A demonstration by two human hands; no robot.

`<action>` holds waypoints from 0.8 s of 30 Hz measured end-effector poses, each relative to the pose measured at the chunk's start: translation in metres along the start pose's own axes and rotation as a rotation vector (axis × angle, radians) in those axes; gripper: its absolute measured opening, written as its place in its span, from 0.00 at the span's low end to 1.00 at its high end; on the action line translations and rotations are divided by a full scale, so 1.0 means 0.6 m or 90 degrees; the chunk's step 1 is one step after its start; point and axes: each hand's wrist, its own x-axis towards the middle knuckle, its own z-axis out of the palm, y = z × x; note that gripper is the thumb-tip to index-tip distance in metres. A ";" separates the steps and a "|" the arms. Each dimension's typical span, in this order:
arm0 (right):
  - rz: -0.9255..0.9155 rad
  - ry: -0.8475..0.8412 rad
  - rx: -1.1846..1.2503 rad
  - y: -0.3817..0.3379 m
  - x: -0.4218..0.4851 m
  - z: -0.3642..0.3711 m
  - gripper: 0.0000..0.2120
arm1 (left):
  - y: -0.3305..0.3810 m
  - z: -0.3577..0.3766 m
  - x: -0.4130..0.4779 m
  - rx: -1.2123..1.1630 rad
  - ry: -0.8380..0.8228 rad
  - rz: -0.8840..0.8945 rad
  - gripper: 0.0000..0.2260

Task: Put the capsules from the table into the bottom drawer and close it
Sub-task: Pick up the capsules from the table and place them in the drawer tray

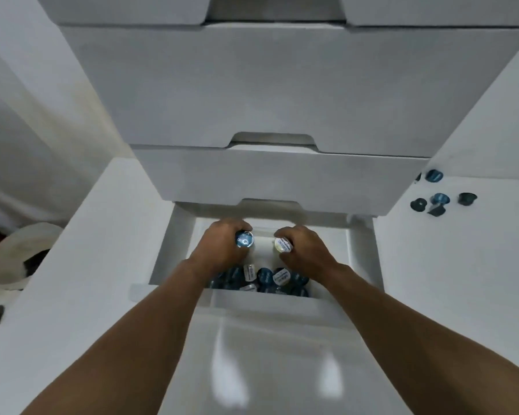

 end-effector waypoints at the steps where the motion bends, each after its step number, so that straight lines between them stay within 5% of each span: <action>1: 0.013 -0.006 -0.007 0.000 0.006 0.008 0.19 | -0.007 0.008 0.012 0.014 -0.034 0.012 0.18; 7: 0.100 -0.055 -0.056 -0.001 0.035 0.048 0.22 | -0.046 0.046 0.061 0.096 -0.187 0.070 0.21; 24: 0.137 -0.076 -0.011 0.002 0.057 0.067 0.18 | -0.097 0.076 0.099 -0.005 -0.259 0.086 0.17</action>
